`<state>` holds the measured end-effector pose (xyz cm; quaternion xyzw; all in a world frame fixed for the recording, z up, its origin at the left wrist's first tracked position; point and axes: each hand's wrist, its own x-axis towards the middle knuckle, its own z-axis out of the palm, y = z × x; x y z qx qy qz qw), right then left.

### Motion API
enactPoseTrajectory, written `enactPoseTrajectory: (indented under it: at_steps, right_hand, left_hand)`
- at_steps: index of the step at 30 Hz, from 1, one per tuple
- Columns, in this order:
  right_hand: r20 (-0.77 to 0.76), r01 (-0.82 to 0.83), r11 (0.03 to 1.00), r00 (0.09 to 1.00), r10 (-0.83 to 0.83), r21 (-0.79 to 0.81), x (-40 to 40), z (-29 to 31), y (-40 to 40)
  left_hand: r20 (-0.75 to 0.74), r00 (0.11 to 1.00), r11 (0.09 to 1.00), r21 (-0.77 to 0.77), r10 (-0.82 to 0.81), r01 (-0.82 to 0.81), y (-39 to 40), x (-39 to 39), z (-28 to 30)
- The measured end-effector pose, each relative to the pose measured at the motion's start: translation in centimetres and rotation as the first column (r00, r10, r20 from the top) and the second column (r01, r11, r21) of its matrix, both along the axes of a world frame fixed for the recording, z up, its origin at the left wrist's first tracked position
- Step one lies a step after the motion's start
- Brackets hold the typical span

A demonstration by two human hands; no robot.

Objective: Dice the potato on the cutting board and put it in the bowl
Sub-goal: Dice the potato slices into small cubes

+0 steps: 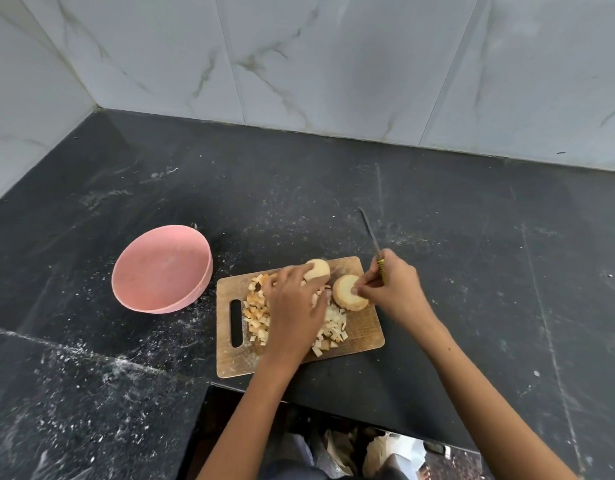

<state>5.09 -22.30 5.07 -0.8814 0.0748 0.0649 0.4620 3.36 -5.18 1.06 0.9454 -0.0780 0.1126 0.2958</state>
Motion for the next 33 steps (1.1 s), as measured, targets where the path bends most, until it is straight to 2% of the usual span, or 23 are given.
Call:
enactPoseTrajectory:
  at_steps: [4, 7, 11, 15, 18, 20, 22, 25, 33]
  right_hand:
    - [-0.075, -0.128, 0.991, 0.989, 0.13, 0.025, -0.6, 0.0, 2.6]
    - [-0.018, -0.149, 0.983, 0.989, 0.148, -0.104, -0.9, -0.2, 3.6]
    - [-0.023, -0.12, 0.984, 0.993, 0.118, -0.131, -0.7, -0.1, 2.8]
    - [-0.071, -0.017, 0.997, 0.997, 0.012, -0.071, -0.6, -0.1, 0.2]
    - [-0.098, 0.105, 0.994, 0.99, -0.102, 0.024, -1.4, -0.1, -1.2]
    - [-0.12, 0.142, 0.99, 0.983, -0.139, 0.011, -1.9, -0.4, -1.9]
    - [-0.169, 0.115, 0.993, 0.979, -0.117, -0.022, -2.6, -0.5, -2.4]
    - [-0.221, 0.059, 0.998, 0.974, -0.055, 0.011, -3.9, -0.3, -2.6]
    - [-0.215, -0.003, 0.998, 0.976, -0.011, -0.065, -5.7, -1.0, -2.2]
  left_hand:
    - [-0.038, 0.991, 0.992, -0.009, 0.126, -0.126, 3.2, -1.3, 0.3]
    - [-0.012, 0.984, 0.983, 0.041, 0.178, -0.177, 4.5, -2.3, 0.3]
    - [-0.027, 0.978, 0.978, 0.02, 0.206, -0.206, 4.6, -2.9, 0.4]
    - [-0.048, 0.987, 0.986, -0.047, 0.156, -0.158, 3.2, -2.6, 0.1]
    - [-0.048, 0.996, 0.997, -0.022, 0.073, -0.074, 1.2, -1.8, 0.3]
    - [-0.047, 0.999, 0.999, 0.037, -0.008, 0.01, -0.4, -1.1, 0.3]
    - [-0.064, 0.994, 0.985, 0.145, -0.083, 0.092, -2.0, -0.5, 0.2]
    - [-0.112, 0.988, 0.958, 0.251, -0.11, 0.136, -3.7, 0.1, 0.0]
    - [-0.109, 0.991, 0.952, 0.286, -0.081, 0.109, -4.5, 1.0, -0.4]
